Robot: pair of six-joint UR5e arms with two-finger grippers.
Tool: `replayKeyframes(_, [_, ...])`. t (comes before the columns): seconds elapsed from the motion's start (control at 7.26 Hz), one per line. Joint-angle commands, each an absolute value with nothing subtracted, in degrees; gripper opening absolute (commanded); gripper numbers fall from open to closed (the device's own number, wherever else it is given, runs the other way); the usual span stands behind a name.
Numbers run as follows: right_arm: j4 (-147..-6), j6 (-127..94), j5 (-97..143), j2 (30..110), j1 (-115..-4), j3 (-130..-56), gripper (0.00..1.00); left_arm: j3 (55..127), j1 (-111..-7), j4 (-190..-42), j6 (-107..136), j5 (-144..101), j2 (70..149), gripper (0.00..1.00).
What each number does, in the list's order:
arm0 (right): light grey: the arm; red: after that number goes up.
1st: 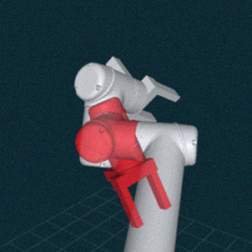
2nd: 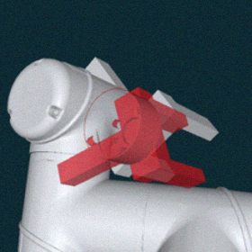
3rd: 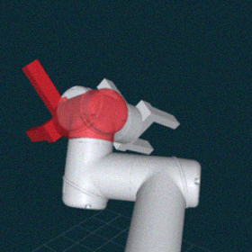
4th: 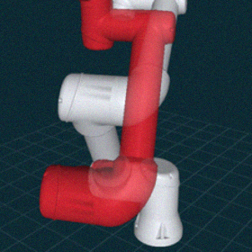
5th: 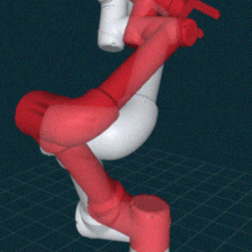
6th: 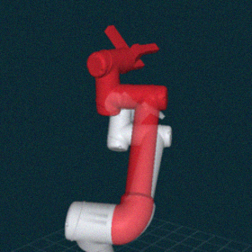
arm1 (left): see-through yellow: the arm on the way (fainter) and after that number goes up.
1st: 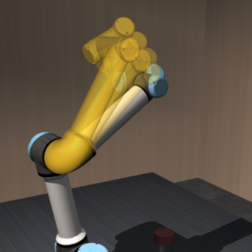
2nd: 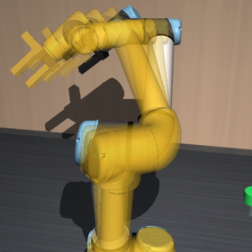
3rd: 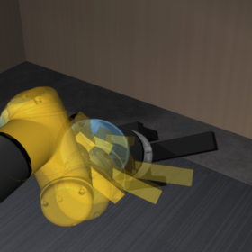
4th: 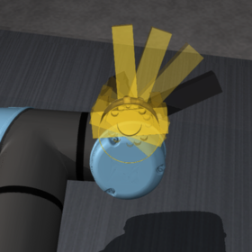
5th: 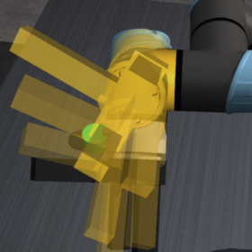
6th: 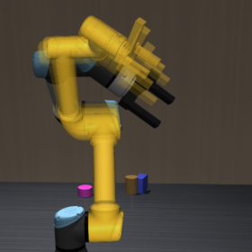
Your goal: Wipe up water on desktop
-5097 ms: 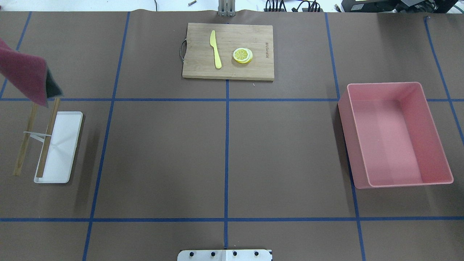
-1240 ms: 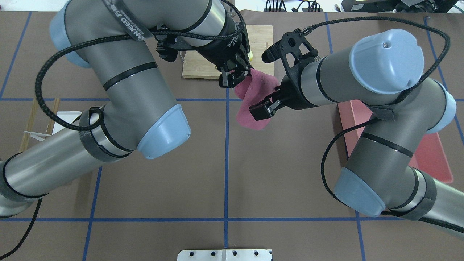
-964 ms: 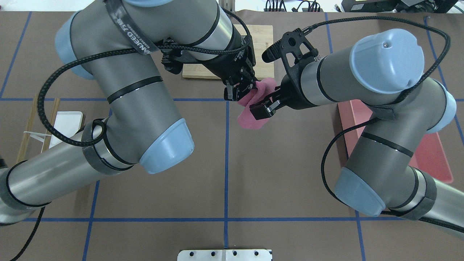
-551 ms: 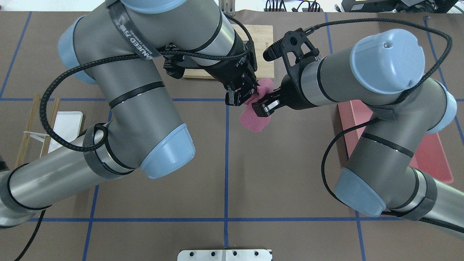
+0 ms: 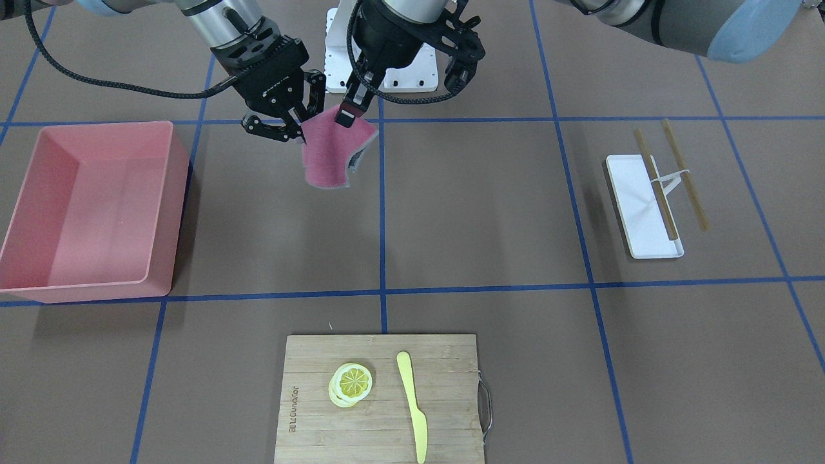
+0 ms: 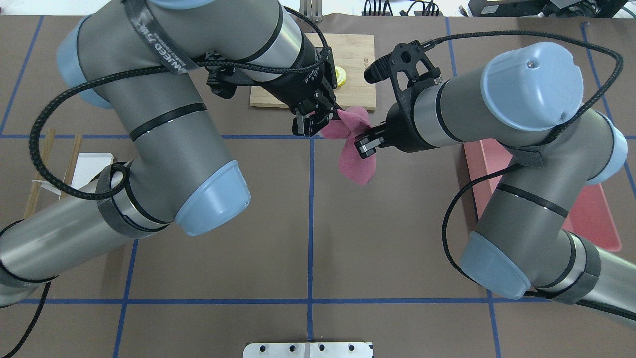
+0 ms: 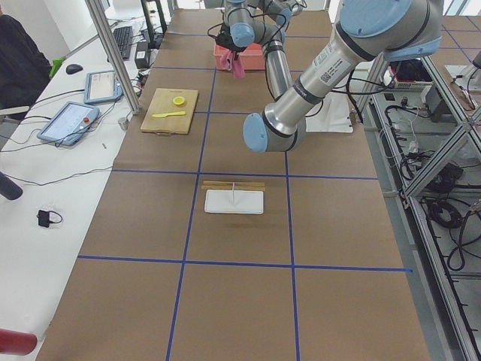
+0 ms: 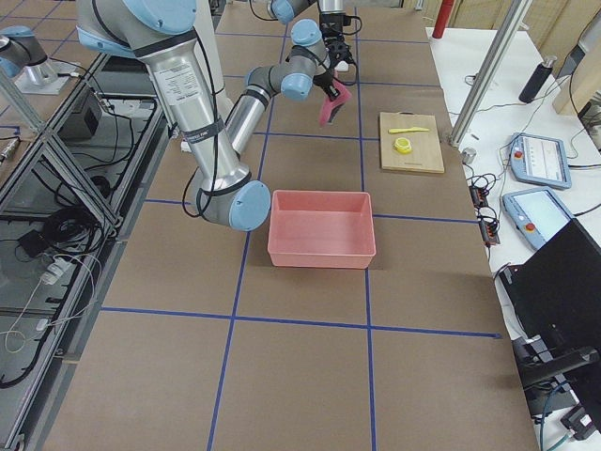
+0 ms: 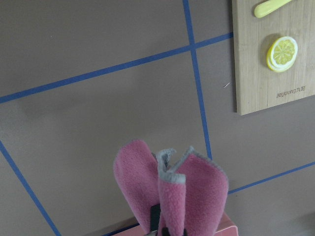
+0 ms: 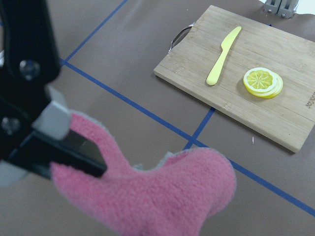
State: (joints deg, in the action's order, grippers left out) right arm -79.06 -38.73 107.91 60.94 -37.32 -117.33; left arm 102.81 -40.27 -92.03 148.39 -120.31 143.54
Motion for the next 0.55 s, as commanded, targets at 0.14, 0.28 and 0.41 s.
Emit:
replayKeyframes(0.14, [-79.0, -40.1, 107.9, 60.9, -37.4, -117.4, 0.0, 102.6, -40.6, -92.5, 144.8, -119.9, 142.4, 0.0])
replayKeyframes(0.28, [-79.1, -40.1, 107.9, 60.9, -37.3, -117.4, 0.0, 102.8, -40.5, -92.5, 141.4, -119.9, 141.4, 0.64])
replayKeyframes(0.41, [-79.1, -40.1, 107.9, 60.9, -37.3, -117.4, 0.0, 102.8, -40.6, -92.2, 140.7, -119.7, 141.2, 0.97])
